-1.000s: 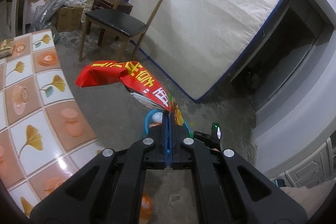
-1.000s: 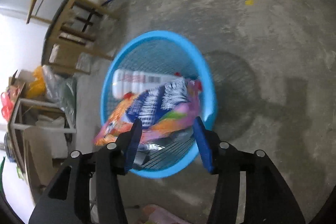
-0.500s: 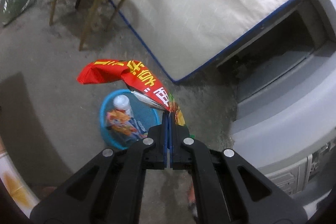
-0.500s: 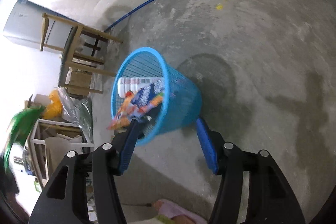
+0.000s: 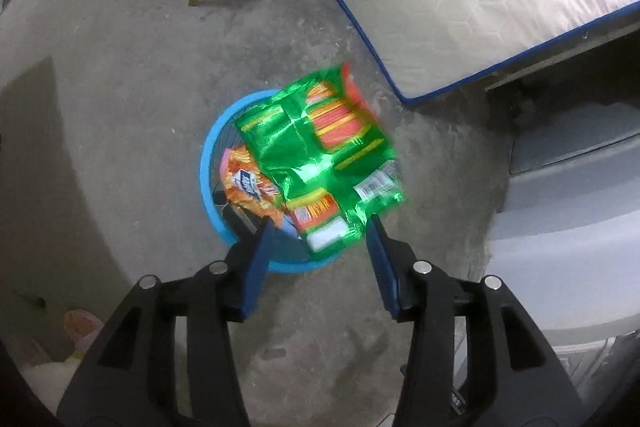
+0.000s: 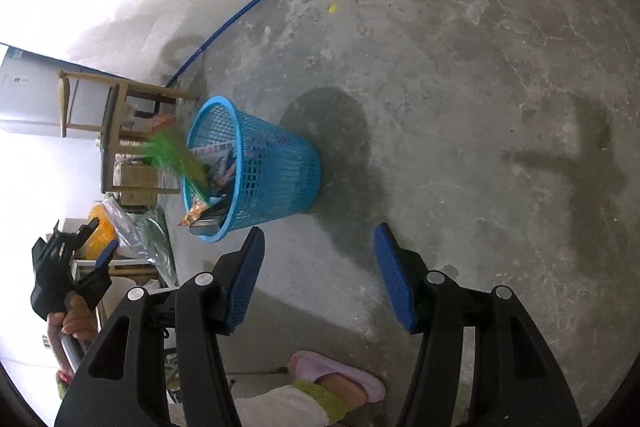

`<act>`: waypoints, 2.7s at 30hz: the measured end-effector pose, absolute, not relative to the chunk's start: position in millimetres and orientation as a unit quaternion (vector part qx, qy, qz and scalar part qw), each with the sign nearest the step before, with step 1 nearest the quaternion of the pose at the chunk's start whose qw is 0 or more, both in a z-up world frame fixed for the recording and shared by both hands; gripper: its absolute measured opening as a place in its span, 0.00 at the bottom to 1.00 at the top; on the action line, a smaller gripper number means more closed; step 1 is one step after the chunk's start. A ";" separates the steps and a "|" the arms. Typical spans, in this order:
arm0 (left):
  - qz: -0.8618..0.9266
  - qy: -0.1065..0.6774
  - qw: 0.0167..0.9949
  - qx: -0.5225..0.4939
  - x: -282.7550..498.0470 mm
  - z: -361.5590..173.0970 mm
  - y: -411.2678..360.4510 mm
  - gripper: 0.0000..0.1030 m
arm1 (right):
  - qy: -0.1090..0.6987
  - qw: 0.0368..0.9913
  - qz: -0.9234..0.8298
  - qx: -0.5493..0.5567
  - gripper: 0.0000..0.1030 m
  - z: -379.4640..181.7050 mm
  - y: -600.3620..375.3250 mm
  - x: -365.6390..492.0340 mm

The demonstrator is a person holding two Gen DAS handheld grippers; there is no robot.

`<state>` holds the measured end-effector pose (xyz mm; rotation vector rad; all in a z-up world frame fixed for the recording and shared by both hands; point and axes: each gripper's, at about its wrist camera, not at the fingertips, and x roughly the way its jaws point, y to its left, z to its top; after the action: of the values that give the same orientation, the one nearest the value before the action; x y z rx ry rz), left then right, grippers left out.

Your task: Collect trash

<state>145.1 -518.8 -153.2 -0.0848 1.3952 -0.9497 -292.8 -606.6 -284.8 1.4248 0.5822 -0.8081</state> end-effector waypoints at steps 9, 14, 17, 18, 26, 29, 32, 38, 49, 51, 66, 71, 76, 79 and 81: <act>-0.459 0.545 0.701 -0.033 136.8 -58.2 -449.3 0.50 | 0.280 0.716 -0.293 0.569 0.54 -231.1 -592.7 -223.6; -0.477 0.477 0.738 0.003 110.7 6.6 -386.5 0.68 | 0.317 0.793 -0.244 0.460 0.61 -156.0 -552.1 -168.6; -0.466 0.429 0.774 0.023 87.9 41.1 -332.7 0.83 | 0.324 0.848 -0.223 0.354 0.76 -94.9 -503.8 -140.0; -0.458 0.418 0.784 0.026 84.8 47.3 -317.7 0.84 | 0.324 0.860 -0.219 0.328 0.80 -81.9 -491.0 -134.5; -0.313 0.349 0.882 0.045 29.7 73.9 -182.4 0.92 | 0.299 0.924 -0.188 0.146 0.94 5.8 -353.1 -103.0; -0.239 0.343 0.906 0.060 16.4 60.7 -149.5 0.92 | 0.321 0.921 -0.194 0.107 0.94 9.6 -315.1 -91.5; -0.164 0.357 0.917 0.066 10.7 44.2 -121.3 0.92 | 0.352 0.910 -0.209 0.063 0.94 4.9 -285.1 -79.7; -0.091 0.442 0.892 0.028 25.1 15.7 -81.1 0.92 | 0.390 0.892 -0.224 0.039 0.94 -7.6 -260.9 -73.6; -0.048 0.436 0.898 0.023 18.1 14.3 -67.9 0.92 | 0.410 0.879 -0.239 0.035 0.94 -16.3 -251.3 -73.0; -0.046 0.435 0.899 0.026 17.5 15.9 -68.6 0.92 | 0.410 0.879 -0.241 0.035 0.94 -16.2 -251.4 -74.3; -0.045 0.413 0.908 0.054 10.8 25.8 -80.5 0.92 | 0.407 0.877 -0.251 0.049 0.94 -13.8 -260.8 -78.8; -0.045 0.414 0.907 0.056 11.4 25.6 -81.8 0.92 | 0.405 0.877 -0.253 0.051 0.94 -12.6 -263.3 -77.5; -0.046 0.415 0.907 0.057 10.8 25.6 -82.6 0.92 | 0.404 0.877 -0.254 0.048 0.94 -12.5 -263.4 -77.2; -0.045 0.416 0.906 0.057 10.4 25.7 -83.0 0.92 | 0.404 0.877 -0.256 0.049 0.94 -12.2 -263.7 -76.4; -0.045 0.416 0.907 0.057 10.4 25.4 -83.1 0.92 | 0.404 0.876 -0.257 0.049 0.94 -12.3 -264.4 -76.5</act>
<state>10.4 -83.1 25.4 0.1179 0.8584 -0.0919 -76.5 -264.4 -12.3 0.1028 0.8432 -0.5363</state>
